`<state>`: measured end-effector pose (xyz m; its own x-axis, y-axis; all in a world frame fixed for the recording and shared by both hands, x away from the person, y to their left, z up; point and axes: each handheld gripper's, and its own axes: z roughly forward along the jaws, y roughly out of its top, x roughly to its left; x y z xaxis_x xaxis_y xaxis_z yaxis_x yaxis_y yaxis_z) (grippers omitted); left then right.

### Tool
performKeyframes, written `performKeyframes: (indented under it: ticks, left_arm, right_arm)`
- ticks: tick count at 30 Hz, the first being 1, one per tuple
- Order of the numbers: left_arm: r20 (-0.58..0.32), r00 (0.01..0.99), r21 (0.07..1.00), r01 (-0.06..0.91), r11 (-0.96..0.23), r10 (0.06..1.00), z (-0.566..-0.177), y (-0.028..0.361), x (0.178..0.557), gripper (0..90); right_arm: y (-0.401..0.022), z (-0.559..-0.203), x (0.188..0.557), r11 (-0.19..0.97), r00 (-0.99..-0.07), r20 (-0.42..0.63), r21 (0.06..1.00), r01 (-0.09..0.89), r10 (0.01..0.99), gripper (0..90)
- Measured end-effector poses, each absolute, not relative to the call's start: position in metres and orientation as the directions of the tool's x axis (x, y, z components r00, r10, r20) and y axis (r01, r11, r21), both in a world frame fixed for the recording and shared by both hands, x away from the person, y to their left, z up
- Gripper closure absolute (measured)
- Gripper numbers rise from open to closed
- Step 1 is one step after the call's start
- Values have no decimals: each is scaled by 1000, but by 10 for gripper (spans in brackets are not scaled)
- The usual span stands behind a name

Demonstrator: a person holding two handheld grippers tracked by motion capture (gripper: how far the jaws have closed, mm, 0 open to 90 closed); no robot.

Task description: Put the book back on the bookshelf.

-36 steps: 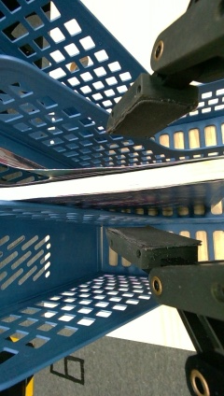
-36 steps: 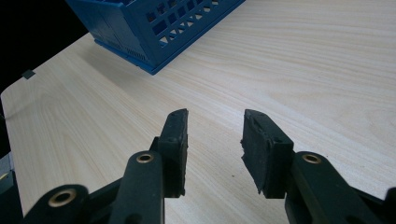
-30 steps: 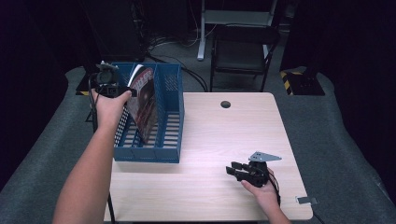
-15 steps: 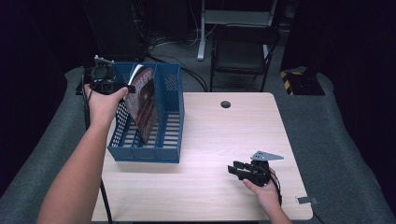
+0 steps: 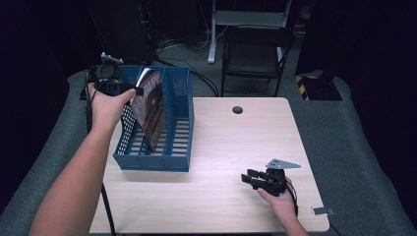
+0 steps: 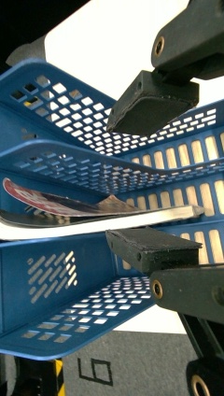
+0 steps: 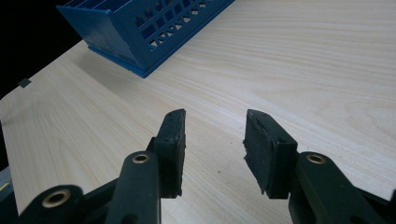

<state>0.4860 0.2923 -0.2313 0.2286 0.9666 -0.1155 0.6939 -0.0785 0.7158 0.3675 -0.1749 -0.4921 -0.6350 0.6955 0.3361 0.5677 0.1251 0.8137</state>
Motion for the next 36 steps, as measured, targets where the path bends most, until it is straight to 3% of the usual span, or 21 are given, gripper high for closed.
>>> performKeyframes:
  ticks: [18,36]
  left_arm:
    - [-90,339,707,684,-179,937,-218,281,468,410]
    - [-83,550,694,631,-348,831,-233,230,439,402]
  right_arm:
    - [-179,-490,368,110,-621,335,817,566,708,581]
    - [-177,-491,368,119,-622,330,814,568,710,575]
